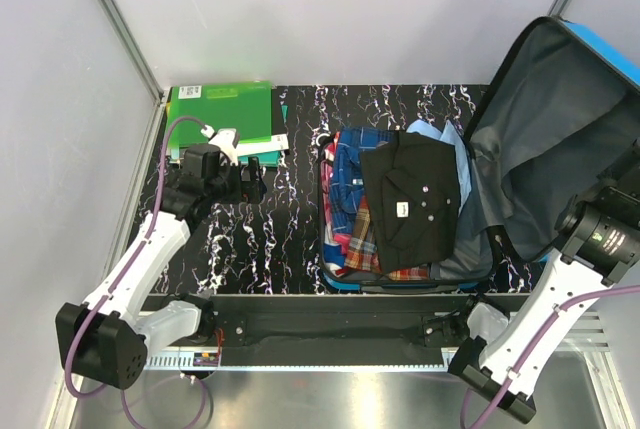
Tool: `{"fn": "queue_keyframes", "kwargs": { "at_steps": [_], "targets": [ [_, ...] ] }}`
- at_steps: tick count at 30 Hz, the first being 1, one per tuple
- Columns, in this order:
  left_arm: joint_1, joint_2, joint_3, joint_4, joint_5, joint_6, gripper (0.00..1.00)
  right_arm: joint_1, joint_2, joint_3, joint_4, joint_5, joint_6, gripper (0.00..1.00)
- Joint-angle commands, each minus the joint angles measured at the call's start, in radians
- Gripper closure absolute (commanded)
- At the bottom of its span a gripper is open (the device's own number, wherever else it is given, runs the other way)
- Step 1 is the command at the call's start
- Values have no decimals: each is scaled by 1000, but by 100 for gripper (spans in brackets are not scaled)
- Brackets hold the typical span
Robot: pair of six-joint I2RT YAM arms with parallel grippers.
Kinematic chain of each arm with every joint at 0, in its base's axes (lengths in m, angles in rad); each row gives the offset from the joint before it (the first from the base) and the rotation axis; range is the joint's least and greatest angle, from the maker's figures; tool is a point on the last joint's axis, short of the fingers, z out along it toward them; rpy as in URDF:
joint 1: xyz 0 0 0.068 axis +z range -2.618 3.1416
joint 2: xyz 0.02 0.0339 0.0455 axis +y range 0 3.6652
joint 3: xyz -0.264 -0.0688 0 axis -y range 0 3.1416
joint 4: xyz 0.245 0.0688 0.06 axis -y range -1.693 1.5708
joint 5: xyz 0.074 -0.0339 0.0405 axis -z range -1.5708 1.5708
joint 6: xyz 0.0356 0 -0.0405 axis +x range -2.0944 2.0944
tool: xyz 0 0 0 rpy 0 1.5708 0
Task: Pack the luggage
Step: Close the luggage at the center of the board.
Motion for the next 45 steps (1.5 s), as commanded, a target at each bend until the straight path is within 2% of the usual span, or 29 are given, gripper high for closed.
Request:
{"fn": "queue_keyframes", "kwargs": {
  "at_steps": [1, 13, 22, 28, 45],
  "targets": [
    [-3, 6, 22, 47, 3, 2, 1, 73, -26, 2, 36, -472, 235, 100],
    [-7, 37, 24, 52, 29, -12, 1, 179, -62, -97, 64, -618, 232, 100],
    [-84, 126, 55, 61, 8, -107, 2, 335, -63, -143, 61, -600, 196, 100],
    [-109, 178, 24, 82, 54, -188, 4, 516, -51, -158, 75, -517, 180, 100],
    [-136, 227, -145, 219, 25, -319, 4, 1024, -48, -301, 122, -285, 243, 100]
  ]
}}
